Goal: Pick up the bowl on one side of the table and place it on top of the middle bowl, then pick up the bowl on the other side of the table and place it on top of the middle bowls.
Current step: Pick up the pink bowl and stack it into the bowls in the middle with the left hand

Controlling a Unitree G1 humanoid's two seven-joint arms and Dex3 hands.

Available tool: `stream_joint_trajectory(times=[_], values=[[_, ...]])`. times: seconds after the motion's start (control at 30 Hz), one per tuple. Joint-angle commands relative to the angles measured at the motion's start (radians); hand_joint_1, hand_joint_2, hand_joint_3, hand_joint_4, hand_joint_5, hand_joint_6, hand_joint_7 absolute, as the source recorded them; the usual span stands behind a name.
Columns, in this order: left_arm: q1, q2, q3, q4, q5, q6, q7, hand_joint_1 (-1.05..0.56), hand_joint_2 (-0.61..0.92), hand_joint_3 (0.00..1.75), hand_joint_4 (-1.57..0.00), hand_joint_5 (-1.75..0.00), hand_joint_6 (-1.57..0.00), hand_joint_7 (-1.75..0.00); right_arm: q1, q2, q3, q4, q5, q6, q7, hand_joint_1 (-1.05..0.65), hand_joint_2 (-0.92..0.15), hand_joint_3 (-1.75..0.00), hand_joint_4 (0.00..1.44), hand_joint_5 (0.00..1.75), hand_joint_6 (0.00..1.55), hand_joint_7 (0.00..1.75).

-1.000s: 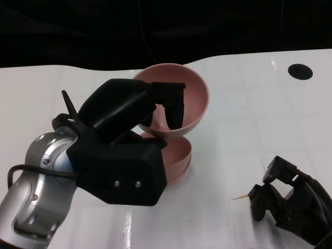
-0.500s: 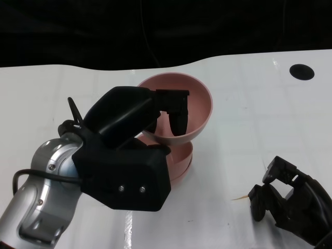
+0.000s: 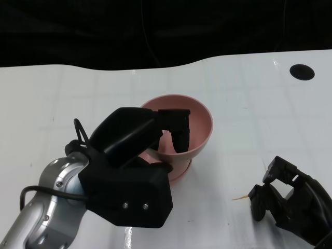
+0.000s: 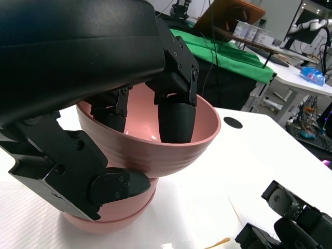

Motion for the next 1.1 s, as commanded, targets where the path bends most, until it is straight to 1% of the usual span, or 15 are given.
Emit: stream_joint_trajectory(times=[0.03,0.3,0.77,0.83,0.9,1.1], values=[[-0.003,0.007,0.009,0.001,0.008,-0.013,0.016,-0.04,0.55,1.00,-0.70,-1.75,-0.52,-1.75,-0.013,-0.014,-0.011,0.005,0.010,0.005,0.002,-0.15,-0.49,-1.10,0.91,1.75,0.76,1.59],[-0.003,0.006,0.006,0.006,0.012,-0.012,0.009,-0.02,0.52,1.02,-0.71,-1.75,-0.54,-1.75,-0.022,-0.014,-0.014,0.026,0.007,-0.015,0.012,-0.16,-0.51,-1.05,0.90,1.75,0.74,1.62],[0.001,0.002,0.011,0.003,0.022,-0.003,0.006,-0.02,0.52,1.02,-0.69,-1.75,-0.53,-1.75,-0.026,-0.016,-0.016,0.035,0.000,-0.024,0.011,-0.18,-0.51,-1.04,0.91,1.75,0.75,1.61],[0.003,-0.001,0.014,-0.001,0.023,0.008,0.006,-0.02,0.56,0.95,-0.68,-1.75,-0.52,-1.75,-0.024,-0.019,-0.016,0.033,-0.003,-0.024,0.008,-0.18,-0.51,-1.05,0.91,1.75,0.75,1.62],[0.002,-0.003,0.017,-0.003,0.021,0.014,0.007,-0.02,0.58,0.93,-0.68,-1.75,-0.52,-1.75,-0.027,-0.023,-0.017,0.039,0.000,-0.022,0.016,-0.18,-0.51,-1.05,0.91,1.75,0.75,1.62],[0.000,-0.001,0.041,-0.010,0.011,0.032,0.004,-0.01,0.61,0.90,-0.68,-1.75,-0.51,-1.75,-0.029,-0.025,-0.019,0.042,0.002,-0.014,0.014,-0.17,-0.50,-1.07,0.91,1.75,0.74,1.61]])
